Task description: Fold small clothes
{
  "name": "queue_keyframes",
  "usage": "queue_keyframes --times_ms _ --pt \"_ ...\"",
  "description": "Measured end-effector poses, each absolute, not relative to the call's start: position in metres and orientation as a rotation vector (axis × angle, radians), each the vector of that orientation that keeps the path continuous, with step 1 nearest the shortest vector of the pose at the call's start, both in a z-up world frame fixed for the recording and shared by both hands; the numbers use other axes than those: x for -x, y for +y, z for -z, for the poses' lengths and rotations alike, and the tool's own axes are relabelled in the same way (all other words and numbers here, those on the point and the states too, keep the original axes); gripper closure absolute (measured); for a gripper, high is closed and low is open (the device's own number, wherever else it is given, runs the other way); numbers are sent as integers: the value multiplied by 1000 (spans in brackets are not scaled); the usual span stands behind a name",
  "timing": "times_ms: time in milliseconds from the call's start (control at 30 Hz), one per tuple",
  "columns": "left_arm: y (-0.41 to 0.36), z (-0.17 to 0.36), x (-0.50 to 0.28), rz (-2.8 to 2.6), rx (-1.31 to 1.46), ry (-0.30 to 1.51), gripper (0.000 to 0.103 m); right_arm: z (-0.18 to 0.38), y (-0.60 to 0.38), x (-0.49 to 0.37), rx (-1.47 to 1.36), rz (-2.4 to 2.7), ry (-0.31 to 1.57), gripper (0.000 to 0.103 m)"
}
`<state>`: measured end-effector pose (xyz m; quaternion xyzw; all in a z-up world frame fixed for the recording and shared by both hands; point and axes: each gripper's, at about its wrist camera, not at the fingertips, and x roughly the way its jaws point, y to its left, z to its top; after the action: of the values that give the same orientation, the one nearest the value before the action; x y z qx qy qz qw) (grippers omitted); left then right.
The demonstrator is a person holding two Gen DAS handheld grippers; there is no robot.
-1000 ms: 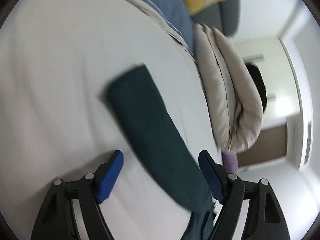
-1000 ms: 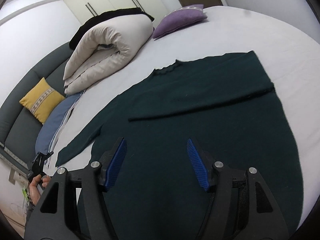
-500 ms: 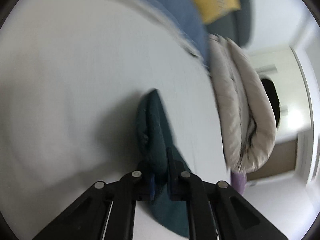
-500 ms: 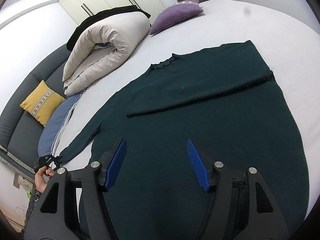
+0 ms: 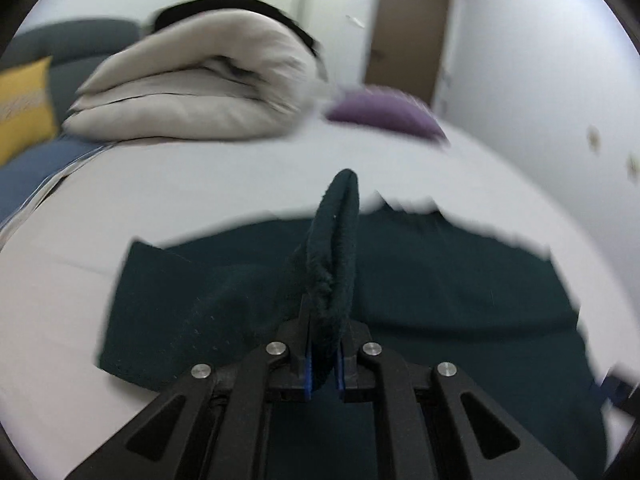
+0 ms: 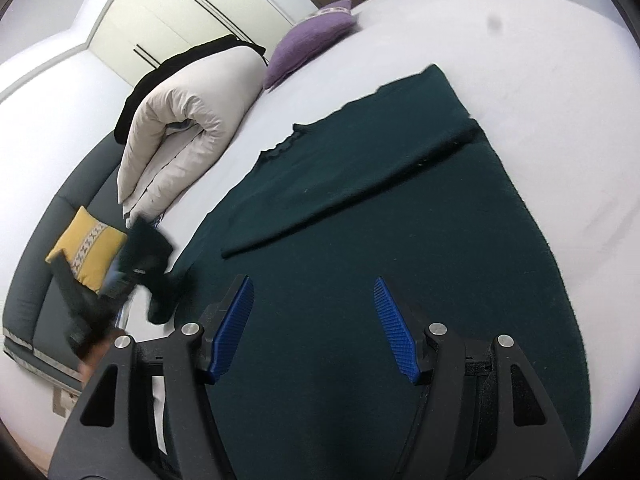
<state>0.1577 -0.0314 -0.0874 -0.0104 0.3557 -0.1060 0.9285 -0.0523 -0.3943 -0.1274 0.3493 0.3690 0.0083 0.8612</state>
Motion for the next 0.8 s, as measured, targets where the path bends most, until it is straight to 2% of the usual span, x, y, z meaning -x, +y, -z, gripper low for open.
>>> queue_keyframes --times_ms 167,233,267,333,400,667,767,800 --pt "-58 131 -161 234 -43 852 77 143 -391 25 -741 -74 848 40" --pt "-52 123 -159 252 -31 850 39 145 -382 6 -742 -119 867 40" --pt "-49 118 -156 245 -38 831 33 146 -376 -4 -745 -149 877 40" --pt "-41 107 -143 227 -59 782 14 146 -364 -21 -742 -196 897 37" --pt "-33 104 -130 242 -47 780 14 148 -348 -43 -737 -244 925 31" --pt "24 124 -94 229 148 838 16 189 -288 -123 -739 -258 1113 32" --pt "42 131 -93 226 233 845 23 187 -270 -137 -626 -234 1095 43" --pt "47 132 -92 230 255 847 25 187 -262 -143 -584 -228 1108 57"
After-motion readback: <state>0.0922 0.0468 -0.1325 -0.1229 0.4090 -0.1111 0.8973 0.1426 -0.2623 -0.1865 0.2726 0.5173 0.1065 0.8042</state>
